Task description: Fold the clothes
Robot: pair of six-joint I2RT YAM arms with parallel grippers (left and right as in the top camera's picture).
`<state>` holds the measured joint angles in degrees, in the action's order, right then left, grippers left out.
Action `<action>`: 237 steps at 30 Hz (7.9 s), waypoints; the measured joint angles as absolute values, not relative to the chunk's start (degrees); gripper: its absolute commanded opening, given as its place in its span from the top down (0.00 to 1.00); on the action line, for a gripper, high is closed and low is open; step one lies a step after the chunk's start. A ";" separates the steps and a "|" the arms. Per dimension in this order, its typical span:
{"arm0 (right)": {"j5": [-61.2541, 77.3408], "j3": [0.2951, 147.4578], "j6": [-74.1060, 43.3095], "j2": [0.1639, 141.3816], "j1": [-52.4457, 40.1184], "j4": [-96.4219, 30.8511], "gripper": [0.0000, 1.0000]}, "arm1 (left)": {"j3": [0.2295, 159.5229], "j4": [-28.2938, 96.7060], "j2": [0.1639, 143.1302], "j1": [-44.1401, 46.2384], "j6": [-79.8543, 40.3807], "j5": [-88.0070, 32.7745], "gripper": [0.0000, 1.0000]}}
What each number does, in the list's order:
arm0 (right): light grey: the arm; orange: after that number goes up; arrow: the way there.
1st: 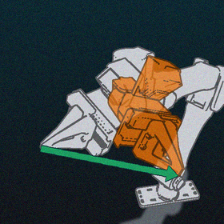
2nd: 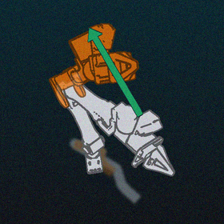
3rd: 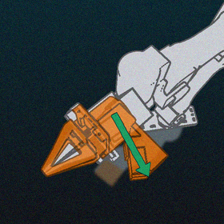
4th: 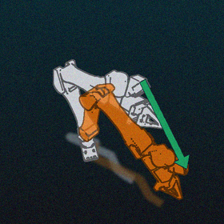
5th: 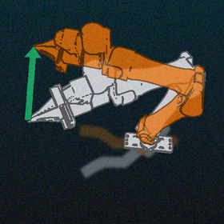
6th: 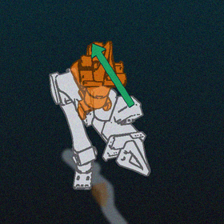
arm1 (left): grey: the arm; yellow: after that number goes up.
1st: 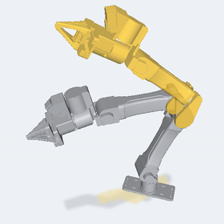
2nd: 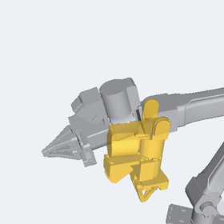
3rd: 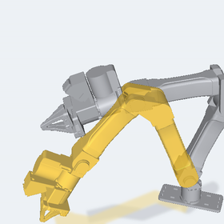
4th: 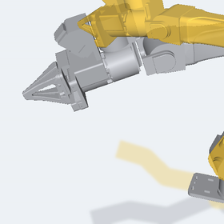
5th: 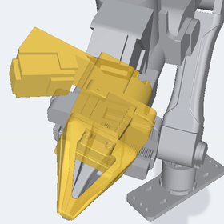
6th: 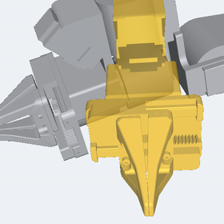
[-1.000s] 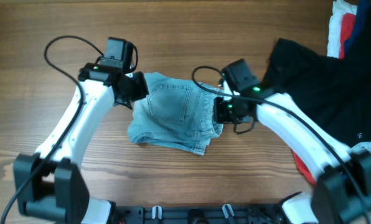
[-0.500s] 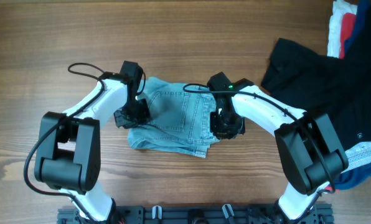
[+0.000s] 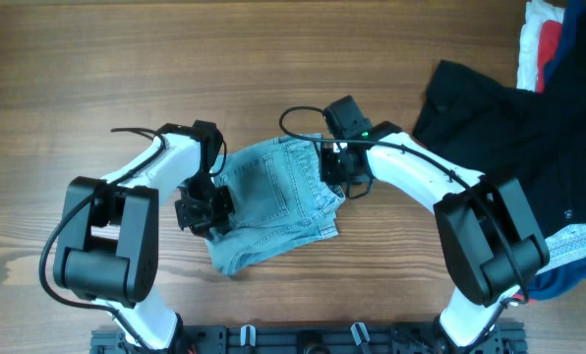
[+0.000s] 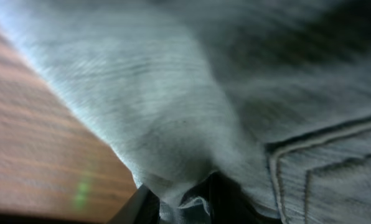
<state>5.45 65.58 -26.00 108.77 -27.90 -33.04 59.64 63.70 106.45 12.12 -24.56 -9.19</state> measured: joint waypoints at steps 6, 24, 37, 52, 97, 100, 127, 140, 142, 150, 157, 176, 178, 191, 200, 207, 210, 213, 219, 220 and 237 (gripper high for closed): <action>2.17 76.93 -23.88 108.68 -26.39 -42.92 0.71 | 59.31 66.11 104.57 13.23 -24.51 -10.81 0.71; 16.38 62.65 -29.08 93.58 -37.45 -51.96 0.68 | 62.81 40.53 103.72 5.80 -17.76 -0.32 0.58; 9.50 57.01 -30.57 102.08 -31.14 -32.53 0.64 | 61.25 66.81 105.34 6.46 -17.37 -9.04 0.76; 4.62 57.14 -27.75 102.56 -27.00 -32.14 0.60 | 60.69 39.48 92.01 5.58 -12.19 -16.49 0.05; 0.97 57.49 -28.25 90.41 -27.16 -42.65 0.57 | 60.36 13.32 95.18 -24.51 -2.22 2.55 0.79; 0.97 57.49 -28.25 90.41 -27.16 -42.65 0.57 | 60.36 14.28 95.64 -24.64 -2.22 3.22 0.45; 1.08 57.49 -28.25 90.39 -27.16 -43.68 0.57 | 61.23 24.75 107.57 -1.76 -10.26 -11.62 0.76; 1.23 57.49 -28.25 90.41 -27.16 -44.14 0.56 | 61.67 26.46 107.07 -20.27 -10.68 0.49 0.74; 1.23 57.49 -28.23 90.41 -27.16 -44.14 0.56 | 61.34 23.55 107.33 -21.04 -10.70 2.09 0.73; 1.26 57.49 -28.25 90.41 -27.16 -44.40 0.56 | 61.30 20.80 107.48 -21.04 -11.03 3.73 0.75; 1.26 57.49 -28.25 90.41 -27.16 -44.73 0.56 | 64.36 21.32 98.00 -17.67 -11.05 -2.90 0.82; 1.39 57.49 -28.25 90.41 -27.16 -45.08 0.55 | 64.88 12.05 112.66 -26.15 -11.05 -1.17 0.82; 1.45 57.49 -28.27 90.41 -27.16 -45.21 0.56 | 64.88 9.74 113.27 -28.49 -11.05 -0.82 0.82; 2.15 57.49 -29.76 90.41 -27.16 -44.71 0.41 | 65.65 10.22 113.45 -27.27 -10.66 -6.35 0.36; 2.55 57.49 -30.09 90.41 -27.16 -39.40 0.11 | 66.96 18.04 112.44 -1.04 -9.23 -7.20 0.00; 2.96 61.58 -24.12 90.41 -19.79 -39.75 0.01 | 74.72 46.06 113.06 16.51 -8.69 -9.74 0.00; 2.94 70.15 -20.14 90.26 -14.70 -46.06 0.01 | 82.65 63.48 113.91 15.81 -8.95 -11.25 0.00; 2.94 73.65 -17.58 88.64 -13.50 -50.02 0.01 | 86.02 73.28 113.73 15.07 -8.95 -11.97 0.00; 0.34 73.67 -17.63 72.71 -13.50 -50.22 0.00 | 85.86 73.10 107.74 11.05 -8.95 -12.10 0.00; 0.10 73.67 -17.63 71.09 -13.50 -50.22 0.01 | 85.86 72.95 104.86 10.63 -8.95 -12.03 0.00; -7.14 49.19 -19.20 39.77 -13.45 -46.17 0.00 | 55.42 50.54 40.58 10.11 -9.19 2.20 0.00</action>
